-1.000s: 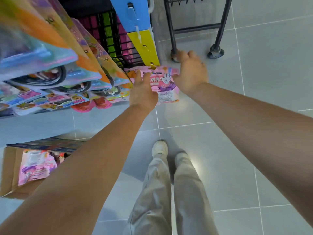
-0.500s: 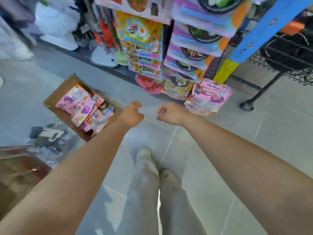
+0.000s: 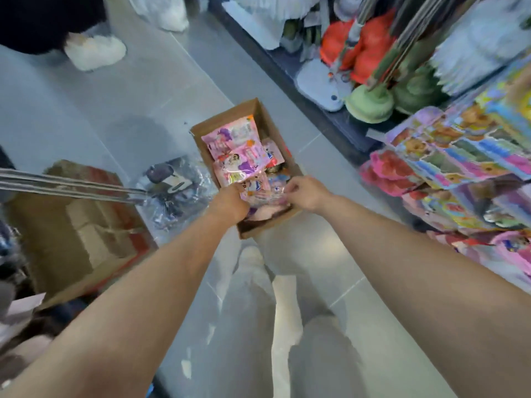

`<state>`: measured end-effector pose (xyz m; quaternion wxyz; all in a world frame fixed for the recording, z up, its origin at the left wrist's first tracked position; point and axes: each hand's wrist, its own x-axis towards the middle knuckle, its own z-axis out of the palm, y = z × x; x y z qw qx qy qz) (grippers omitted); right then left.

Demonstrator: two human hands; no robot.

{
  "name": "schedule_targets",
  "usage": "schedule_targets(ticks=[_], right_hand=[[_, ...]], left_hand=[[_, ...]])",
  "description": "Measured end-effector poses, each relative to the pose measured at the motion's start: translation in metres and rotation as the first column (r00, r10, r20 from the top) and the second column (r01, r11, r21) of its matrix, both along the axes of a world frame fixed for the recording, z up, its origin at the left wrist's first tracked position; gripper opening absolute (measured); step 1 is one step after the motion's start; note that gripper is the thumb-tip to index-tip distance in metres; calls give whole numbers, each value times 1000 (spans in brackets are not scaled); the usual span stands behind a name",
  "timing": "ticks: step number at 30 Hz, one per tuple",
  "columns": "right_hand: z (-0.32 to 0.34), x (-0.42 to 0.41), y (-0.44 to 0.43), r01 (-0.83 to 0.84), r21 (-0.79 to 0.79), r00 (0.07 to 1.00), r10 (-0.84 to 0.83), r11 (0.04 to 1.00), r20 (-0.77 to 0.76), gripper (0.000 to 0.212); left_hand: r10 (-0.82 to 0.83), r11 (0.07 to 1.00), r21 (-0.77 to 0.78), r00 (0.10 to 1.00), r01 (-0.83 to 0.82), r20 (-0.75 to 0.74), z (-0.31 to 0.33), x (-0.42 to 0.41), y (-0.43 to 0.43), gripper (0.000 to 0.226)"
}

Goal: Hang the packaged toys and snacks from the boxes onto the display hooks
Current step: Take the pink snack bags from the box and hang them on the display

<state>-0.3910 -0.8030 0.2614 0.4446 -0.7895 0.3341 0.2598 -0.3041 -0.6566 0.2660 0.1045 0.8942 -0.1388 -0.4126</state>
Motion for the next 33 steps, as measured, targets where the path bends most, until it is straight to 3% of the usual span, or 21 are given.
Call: schedule_targets(ticks=[2, 4, 8, 13, 16, 22, 23, 25, 27, 29, 31, 33], right_hand=[[-31, 24, 2, 47, 21, 998, -46, 999, -46, 23], [-60, 44, 0, 91, 22, 993, -89, 996, -73, 25], [-133, 88, -14, 185, 99, 971, -166, 978, -174, 19], [-231, 136, -32, 318, 132, 935, -286, 939, -211, 12], [-273, 156, -33, 449, 178, 877, -393, 876, -277, 34], [-329, 188, -35, 511, 130, 815, -432, 849, -387, 45], [-338, 189, -36, 493, 121, 818, -412, 862, -401, 47], [-348, 189, -40, 290, 113, 878, -218, 950, -425, 50], [-349, 187, -40, 131, 92, 921, -86, 987, -381, 39], [-339, 187, -35, 44, 71, 978, -29, 996, -205, 19], [-320, 185, -25, -44, 104, 999, 41, 994, 26, 20], [-292, 182, -18, -251, 65, 942, 228, 966, 247, 30]], left_hand=[[-1, 1000, 22, 1000, 1, -15, -40, 32, 11, 14], [3, 1000, 3, 1000, -3, -9, -56, 54, 9, 32], [0, 999, 44, 1000, 0, -13, -114, 100, -5, 32], [5, 1000, 0, 1000, -5, -19, -202, 138, -25, 50], [2, 1000, -21, 999, -3, -41, -243, 151, -32, 54], [-26, 991, -136, 994, 12, -105, -285, 164, -36, 63], [-36, 990, -142, 994, 21, -105, -290, 168, -36, 63], [-69, 990, -126, 994, 57, -85, -296, 176, -37, 64], [-77, 992, -103, 996, 71, -53, -298, 186, -40, 66], [-105, 990, -89, 994, 105, 9, -294, 194, -47, 73], [-223, 973, -37, 969, 228, 102, -283, 198, -54, 90], [-383, 919, -12, 898, 395, 217, -271, 202, -58, 100]])
